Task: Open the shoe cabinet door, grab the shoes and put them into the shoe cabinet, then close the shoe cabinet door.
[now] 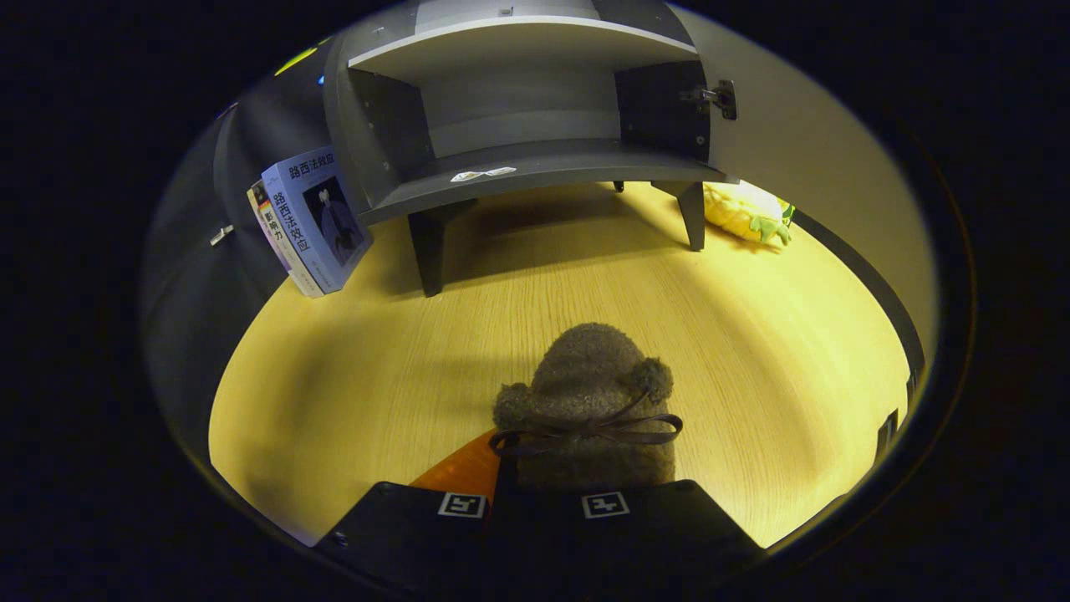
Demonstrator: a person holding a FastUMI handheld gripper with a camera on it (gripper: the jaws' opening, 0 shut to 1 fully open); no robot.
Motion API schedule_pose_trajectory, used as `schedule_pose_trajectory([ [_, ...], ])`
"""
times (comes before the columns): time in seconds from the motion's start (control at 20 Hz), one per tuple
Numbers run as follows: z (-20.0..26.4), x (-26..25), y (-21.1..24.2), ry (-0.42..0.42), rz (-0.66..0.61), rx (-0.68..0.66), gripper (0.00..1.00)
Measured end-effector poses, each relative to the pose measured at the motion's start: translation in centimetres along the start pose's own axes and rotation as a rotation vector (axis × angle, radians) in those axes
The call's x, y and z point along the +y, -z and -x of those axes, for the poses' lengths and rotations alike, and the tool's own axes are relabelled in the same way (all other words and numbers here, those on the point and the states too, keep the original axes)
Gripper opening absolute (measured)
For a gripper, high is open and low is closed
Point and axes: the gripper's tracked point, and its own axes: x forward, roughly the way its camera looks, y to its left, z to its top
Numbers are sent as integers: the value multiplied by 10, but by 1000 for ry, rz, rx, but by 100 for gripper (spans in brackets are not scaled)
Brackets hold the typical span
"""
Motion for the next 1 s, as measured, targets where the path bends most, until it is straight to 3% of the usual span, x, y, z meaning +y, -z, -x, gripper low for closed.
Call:
schedule_pose_trajectory([
  [0.05, 5, -1, 6, -2, 7, 1, 27],
  [0.1, -17, 0, -1, 13, 8, -18, 16],
  [0.15, -10, -7, -1, 11, 3, -14, 5],
  [0.55, 7, -1, -16, -8, 3, -27, 5],
  [1.0, 92, 0, -143, -6, 38, -161, 5],
])
